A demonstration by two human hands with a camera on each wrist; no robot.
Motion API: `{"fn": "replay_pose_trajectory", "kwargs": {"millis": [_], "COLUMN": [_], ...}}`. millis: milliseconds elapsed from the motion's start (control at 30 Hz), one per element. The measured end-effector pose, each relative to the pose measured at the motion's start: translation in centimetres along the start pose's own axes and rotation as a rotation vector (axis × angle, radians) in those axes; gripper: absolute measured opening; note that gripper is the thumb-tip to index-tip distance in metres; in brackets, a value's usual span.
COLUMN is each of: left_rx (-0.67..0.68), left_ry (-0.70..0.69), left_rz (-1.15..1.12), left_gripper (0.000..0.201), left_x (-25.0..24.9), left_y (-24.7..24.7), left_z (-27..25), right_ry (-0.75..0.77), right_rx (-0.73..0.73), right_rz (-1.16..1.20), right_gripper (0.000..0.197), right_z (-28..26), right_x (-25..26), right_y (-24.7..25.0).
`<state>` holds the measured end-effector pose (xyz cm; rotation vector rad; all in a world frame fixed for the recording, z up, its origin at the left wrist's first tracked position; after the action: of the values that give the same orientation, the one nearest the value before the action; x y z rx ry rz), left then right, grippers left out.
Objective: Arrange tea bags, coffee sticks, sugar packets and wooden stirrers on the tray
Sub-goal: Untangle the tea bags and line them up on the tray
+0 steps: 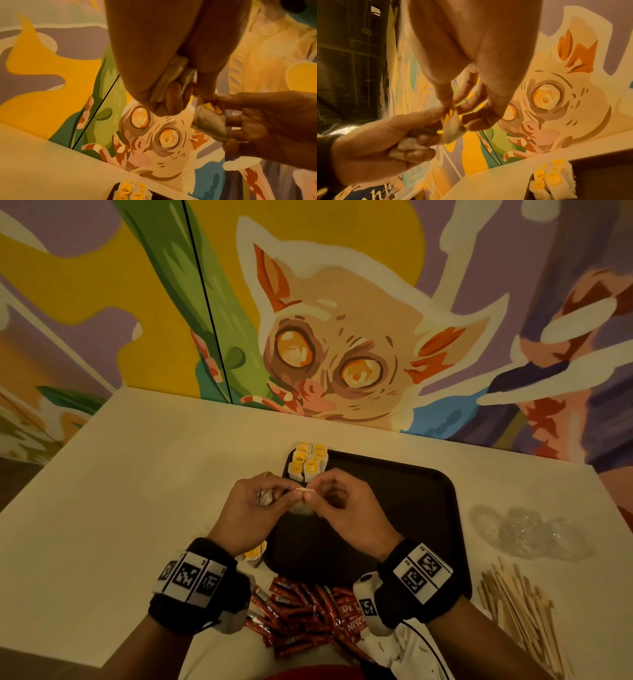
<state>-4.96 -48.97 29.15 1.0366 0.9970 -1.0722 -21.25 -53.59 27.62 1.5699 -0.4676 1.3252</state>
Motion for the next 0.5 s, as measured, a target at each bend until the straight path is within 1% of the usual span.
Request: {"fn": "replay_pose_trajectory", "kwargs": {"millis": [100,200,267,333,433,500], "left_rx": [-0.075,-0.113,-0.144,-0.18,-0.184,-0.173], "left_ry": [0.037,0.036,0.04,0.072,0.114,0.123], "left_rz": [-0.088,-0.12,-0.122,-0.142,-0.188,-0.194], "left_gripper": [0.011,0.012,0.012,0.013,0.014,0.014], "left_x": [0.3,0.4,0.8,1.3,1.6,1.7], "left_y": [0.2,0.3,0.6,0.8,0.8,0.6], "left_z": [0.2,0.3,0.4,0.3,0.2,0.2], "right_ry": [-0.013,-0.03,-0.044,-0.04,-0.053,-0.077], "right_rx": [-0.03,-0.051,-0.032,-0.004,0.019,0.044], "right_rz": [-0.039,-0.076,-0.111,-0.136,-0.122,-0.155], "right_gripper": [0.014,0.015,0.015,0.014,0.016,0.014], "right_z": [0.2,0.3,0.4,0.5,1.0,1.4], "right_x": [-0.4,-1.0,-1.2,-1.1,-1.1,-1.6], "right_y": [-0.7,-1.4,-1.6,-1.7,-1.8,-2.0]}}
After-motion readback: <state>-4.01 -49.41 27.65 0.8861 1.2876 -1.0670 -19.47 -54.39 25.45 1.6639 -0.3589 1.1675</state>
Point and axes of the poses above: each hand's wrist, its own z-axis towards the middle knuckle, its own y-axis out of the back of the hand, x = y × z, the point moved 5 cm from there along z, towards the middle knuckle, and after that the axes turned 12 degrees about -z, right-handed, at the moved point
